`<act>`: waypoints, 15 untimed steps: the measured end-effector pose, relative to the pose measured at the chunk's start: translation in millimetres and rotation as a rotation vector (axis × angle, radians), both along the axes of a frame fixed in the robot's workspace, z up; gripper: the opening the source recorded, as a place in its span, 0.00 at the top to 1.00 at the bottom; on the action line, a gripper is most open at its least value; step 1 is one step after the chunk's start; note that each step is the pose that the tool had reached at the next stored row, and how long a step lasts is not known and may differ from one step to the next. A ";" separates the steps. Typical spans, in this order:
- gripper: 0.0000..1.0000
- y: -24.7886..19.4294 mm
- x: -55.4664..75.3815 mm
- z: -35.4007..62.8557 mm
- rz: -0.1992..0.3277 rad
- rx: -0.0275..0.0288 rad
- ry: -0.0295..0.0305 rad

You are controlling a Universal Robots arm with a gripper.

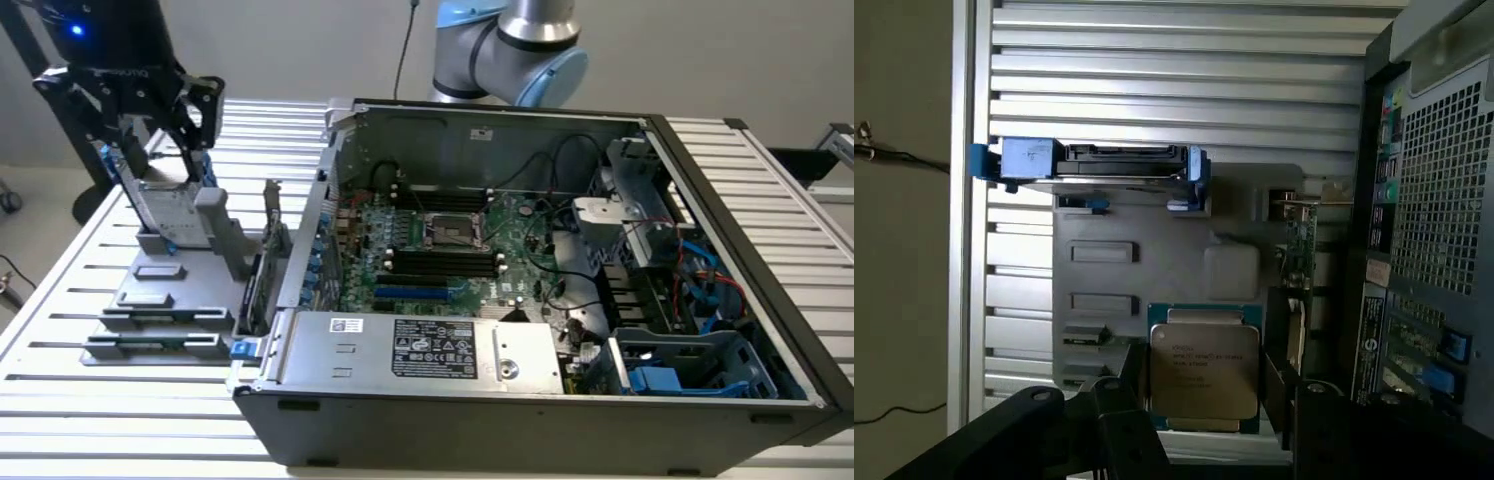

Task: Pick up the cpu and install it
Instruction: 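Pick up the cpu and move it towards the insertion slot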

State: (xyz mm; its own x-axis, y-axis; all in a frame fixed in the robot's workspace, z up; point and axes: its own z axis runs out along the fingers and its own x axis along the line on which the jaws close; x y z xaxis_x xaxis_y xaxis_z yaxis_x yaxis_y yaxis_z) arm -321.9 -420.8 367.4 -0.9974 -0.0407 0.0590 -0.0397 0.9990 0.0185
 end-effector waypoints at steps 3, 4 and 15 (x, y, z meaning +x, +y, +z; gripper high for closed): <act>0.45 0.0 13.6 0.6 0.000 0.0000 0.0004; 0.45 0.0 18.4 0.7 0.000 0.0000 0.0005; 0.45 0.1 68.4 0.6 0.000 0.0000 0.0005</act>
